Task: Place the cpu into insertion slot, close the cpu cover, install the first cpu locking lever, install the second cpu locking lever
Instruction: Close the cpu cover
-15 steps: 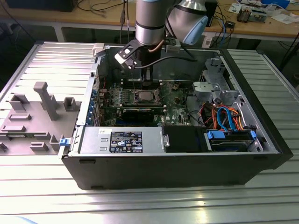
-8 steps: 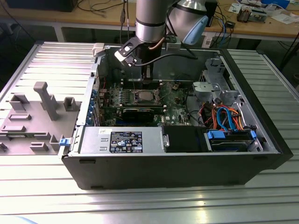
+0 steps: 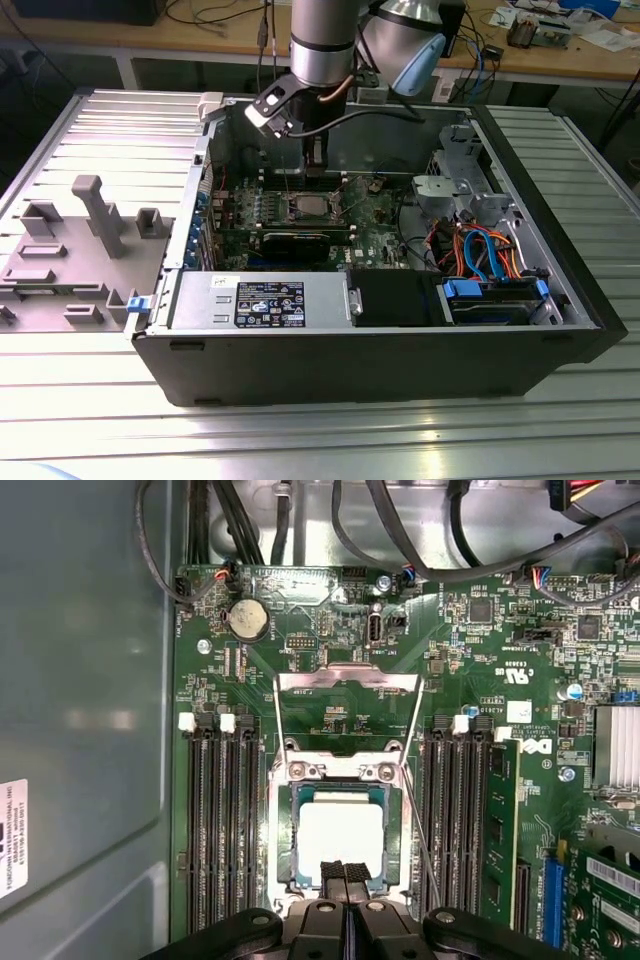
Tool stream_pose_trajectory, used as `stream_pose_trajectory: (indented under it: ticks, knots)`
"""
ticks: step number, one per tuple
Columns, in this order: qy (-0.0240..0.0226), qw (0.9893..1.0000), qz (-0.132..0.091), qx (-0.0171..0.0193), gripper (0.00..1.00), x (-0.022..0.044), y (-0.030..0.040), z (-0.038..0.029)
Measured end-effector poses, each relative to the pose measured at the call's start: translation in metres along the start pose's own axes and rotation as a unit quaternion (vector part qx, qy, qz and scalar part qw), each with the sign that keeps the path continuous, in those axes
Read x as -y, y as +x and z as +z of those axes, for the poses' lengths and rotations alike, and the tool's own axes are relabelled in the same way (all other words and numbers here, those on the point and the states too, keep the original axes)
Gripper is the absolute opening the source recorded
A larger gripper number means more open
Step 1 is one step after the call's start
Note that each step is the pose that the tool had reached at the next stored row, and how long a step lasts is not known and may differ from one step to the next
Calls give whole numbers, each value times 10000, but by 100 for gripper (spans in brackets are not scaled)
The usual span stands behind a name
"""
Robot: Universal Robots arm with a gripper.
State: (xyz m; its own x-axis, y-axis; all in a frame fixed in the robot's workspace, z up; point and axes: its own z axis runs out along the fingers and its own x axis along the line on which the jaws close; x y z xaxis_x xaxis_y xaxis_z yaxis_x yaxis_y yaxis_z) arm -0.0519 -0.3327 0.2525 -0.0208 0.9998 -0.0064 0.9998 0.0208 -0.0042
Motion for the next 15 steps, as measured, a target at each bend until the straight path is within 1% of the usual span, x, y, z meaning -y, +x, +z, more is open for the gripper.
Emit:
stream_pose_trajectory:
  ticks: [15]
  knots:
    - [0, 10000, 0, 0, 11, 1, -1, -91]
